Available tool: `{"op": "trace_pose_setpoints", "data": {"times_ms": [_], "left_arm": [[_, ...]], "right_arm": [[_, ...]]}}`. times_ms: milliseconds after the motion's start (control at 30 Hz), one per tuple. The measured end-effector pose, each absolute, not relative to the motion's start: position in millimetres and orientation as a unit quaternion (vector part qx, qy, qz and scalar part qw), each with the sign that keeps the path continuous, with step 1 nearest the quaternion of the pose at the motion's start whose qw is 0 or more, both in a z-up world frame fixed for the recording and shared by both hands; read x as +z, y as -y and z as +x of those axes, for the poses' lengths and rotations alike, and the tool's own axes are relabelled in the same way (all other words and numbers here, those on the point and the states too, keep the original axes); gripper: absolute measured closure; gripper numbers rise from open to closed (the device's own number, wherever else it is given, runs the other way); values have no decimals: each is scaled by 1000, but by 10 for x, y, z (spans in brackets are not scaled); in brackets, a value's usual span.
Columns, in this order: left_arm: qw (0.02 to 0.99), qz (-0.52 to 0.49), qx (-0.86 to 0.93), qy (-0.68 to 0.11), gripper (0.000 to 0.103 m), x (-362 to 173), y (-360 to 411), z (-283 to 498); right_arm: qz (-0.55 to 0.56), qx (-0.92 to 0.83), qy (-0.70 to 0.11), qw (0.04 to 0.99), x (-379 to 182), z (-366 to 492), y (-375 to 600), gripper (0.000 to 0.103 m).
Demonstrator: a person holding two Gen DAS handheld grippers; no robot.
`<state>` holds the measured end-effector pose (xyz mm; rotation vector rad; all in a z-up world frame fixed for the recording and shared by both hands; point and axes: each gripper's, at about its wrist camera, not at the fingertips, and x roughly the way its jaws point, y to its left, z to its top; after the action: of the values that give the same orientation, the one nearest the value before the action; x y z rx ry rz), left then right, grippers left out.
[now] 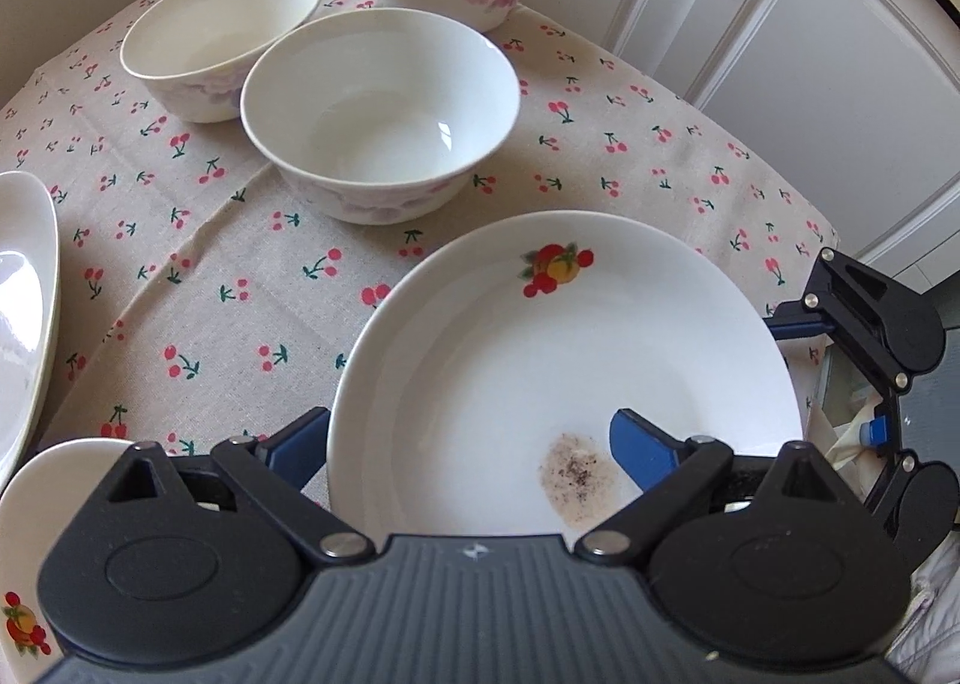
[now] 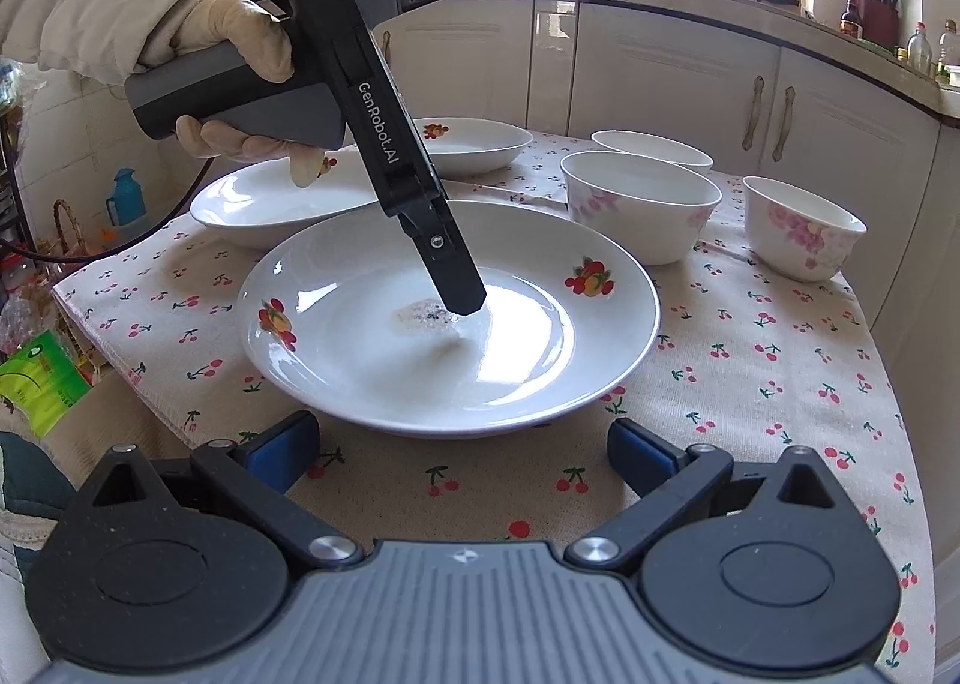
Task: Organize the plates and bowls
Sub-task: 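Lift the stained plate with the left tool and carry it across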
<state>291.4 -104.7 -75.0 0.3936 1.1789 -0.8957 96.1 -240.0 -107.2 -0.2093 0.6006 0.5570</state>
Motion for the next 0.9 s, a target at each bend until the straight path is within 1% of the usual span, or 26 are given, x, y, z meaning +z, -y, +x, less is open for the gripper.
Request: {"op": "trace_pose_setpoints", "data": {"times_ms": [467, 900], "left_arm": [[695, 184, -419, -554, 6, -763, 1075, 2974], [679, 192, -426, -566, 7, -796, 1129, 2998]], "right_arm": [[-104, 288, -281, 910, -1098, 1029, 2322, 0], [-110, 283, -304, 903, -1063, 1074, 2279, 0]]}}
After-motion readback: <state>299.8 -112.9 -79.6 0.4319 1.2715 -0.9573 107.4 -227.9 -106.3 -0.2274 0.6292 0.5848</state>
